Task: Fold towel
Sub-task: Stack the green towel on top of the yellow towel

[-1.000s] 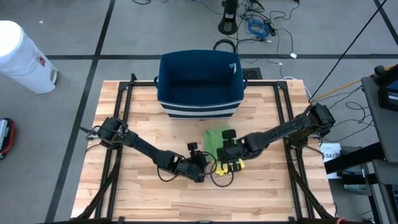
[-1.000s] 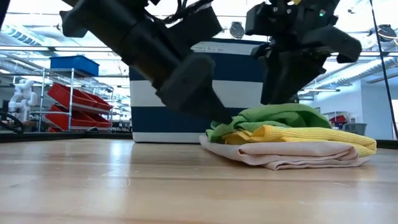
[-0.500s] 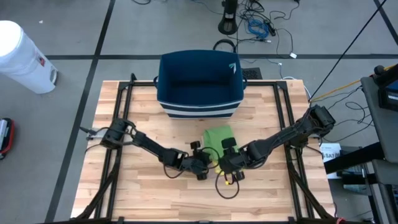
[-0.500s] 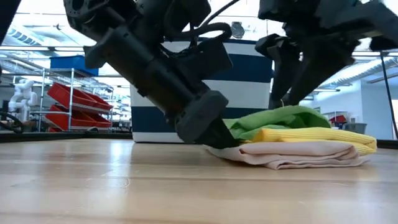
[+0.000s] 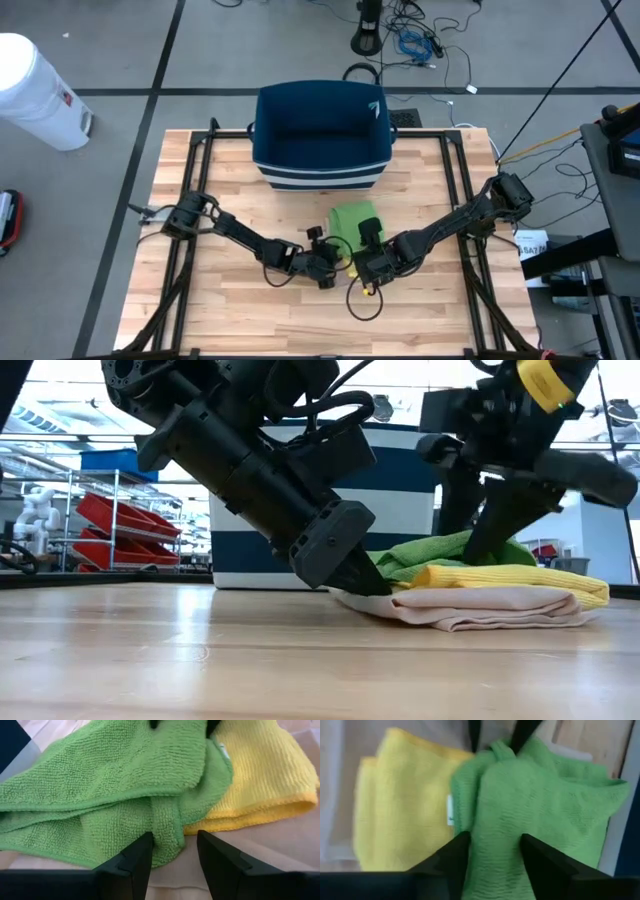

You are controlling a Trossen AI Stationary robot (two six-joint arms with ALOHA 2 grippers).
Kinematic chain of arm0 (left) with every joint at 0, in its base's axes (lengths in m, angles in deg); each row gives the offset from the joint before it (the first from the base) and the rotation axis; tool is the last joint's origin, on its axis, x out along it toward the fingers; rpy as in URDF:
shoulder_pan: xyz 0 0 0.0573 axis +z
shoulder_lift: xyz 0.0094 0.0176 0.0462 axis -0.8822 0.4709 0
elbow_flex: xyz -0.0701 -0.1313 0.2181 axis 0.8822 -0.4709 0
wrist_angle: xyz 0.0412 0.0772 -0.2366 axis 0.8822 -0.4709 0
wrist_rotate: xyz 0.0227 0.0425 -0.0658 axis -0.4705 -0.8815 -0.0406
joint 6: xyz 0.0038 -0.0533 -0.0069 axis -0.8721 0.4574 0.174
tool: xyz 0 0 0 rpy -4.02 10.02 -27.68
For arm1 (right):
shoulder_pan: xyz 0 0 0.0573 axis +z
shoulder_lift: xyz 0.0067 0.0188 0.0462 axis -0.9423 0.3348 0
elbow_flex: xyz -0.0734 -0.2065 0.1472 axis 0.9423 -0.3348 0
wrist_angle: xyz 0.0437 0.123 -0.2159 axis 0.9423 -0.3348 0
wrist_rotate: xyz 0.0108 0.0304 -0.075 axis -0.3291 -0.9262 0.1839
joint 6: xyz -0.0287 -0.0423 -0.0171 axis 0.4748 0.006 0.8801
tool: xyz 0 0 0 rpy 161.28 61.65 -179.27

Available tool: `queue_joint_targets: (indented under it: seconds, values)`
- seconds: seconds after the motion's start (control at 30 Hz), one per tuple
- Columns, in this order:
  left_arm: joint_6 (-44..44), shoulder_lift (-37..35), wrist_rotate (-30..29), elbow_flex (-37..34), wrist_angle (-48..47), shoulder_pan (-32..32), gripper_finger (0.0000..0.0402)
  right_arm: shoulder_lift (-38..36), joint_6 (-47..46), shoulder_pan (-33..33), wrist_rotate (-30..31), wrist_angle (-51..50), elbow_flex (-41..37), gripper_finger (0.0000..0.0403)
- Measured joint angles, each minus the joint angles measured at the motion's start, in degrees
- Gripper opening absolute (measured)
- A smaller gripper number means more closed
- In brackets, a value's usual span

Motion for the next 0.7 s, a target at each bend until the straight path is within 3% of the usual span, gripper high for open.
queue_joint_targets:
  seconds: [0.13, 0.3, 0.57, 0.7]
  values:
    - [-0.08, 0.00, -0.27, 0.00, 0.08, -0.28, 0.0156, -0.01, 0.75, -0.18, 1.91, -0.01, -0.63, 0.0114]
    - [-0.56, 0.00, -0.39, 0.00, 0.43, -0.54, 0.0115, -0.05, 2.19, -0.70, 2.22, 0.45, -0.65, 0.0018]
    - [-4.15, -0.90, -0.86, -0.02, 0.94, -1.80, 0.0057, -1.59, 1.56, -0.75, 2.59, 0.80, -0.65, 0.0010]
    - [-6.51, -0.94, -2.15, -0.02, 2.07, -2.51, 0.0039, -3.50, -2.41, -1.46, 6.59, 0.51, -0.65, 0.0004]
